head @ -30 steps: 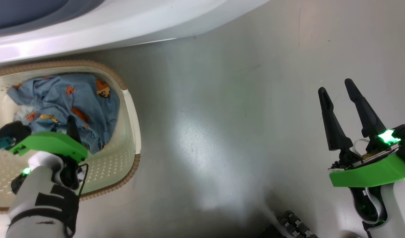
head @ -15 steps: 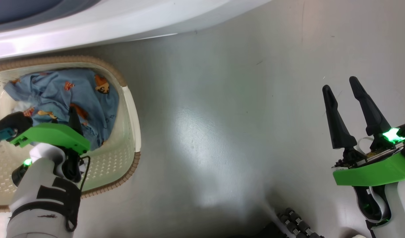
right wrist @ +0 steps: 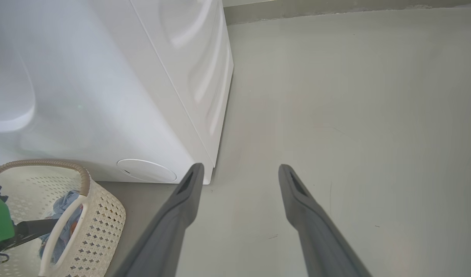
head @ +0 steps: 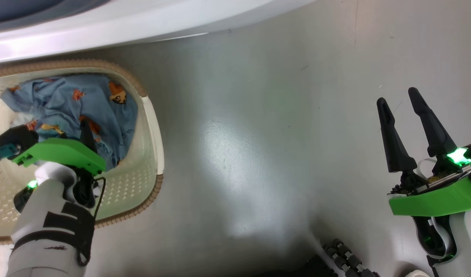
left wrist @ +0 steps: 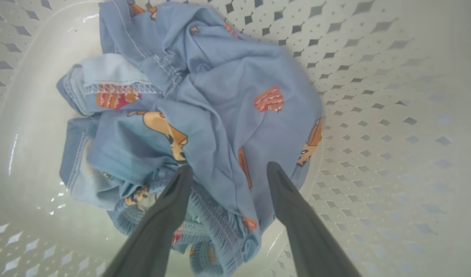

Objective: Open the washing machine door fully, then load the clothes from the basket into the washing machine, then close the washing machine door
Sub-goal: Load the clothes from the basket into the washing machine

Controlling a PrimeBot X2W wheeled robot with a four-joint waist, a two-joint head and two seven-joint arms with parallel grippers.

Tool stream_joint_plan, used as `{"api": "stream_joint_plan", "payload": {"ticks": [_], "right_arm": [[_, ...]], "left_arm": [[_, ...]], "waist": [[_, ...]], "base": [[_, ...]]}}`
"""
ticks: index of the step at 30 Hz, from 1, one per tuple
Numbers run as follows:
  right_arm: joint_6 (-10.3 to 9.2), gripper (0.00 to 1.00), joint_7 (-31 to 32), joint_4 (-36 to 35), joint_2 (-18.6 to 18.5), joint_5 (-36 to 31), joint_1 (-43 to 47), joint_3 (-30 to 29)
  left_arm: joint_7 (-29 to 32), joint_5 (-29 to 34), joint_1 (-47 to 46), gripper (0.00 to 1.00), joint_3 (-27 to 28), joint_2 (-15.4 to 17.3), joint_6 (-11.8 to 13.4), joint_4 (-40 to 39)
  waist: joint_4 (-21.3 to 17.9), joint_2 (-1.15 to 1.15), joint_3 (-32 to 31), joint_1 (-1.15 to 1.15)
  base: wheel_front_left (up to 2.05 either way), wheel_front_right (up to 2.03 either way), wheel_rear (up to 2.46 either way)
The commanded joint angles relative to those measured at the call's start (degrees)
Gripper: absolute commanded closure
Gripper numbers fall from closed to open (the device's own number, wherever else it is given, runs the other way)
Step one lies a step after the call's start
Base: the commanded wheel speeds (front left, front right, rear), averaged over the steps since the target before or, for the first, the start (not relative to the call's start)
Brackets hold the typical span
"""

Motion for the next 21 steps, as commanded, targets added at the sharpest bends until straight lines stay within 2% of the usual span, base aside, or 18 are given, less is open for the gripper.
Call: {"api": "stream_joint_plan", "payload": {"ticks": [1, 21], "right_arm": [[0.16, 0.0, -0.3, -1.2, -1.0, 0.7, 1.7, 0.7], [0.16, 0.0, -0.3, -1.9, -2.0, 0.7, 2.3, -0.3]], "left_arm": [[-0.5, -0.3, 1.9, 0.0, 0.6, 1.5, 0.5, -0.1], [-0.7, -0.5, 1.4, 0.0, -1.0, 0.9, 2.1, -0.1]], "waist": [[0.0, 0.0, 0.1, 0.0], [0.4, 0.0, 1.3, 0.0]], "base": [[0.0, 0.0, 0.0], [0.0, 0.0, 0.0]]}}
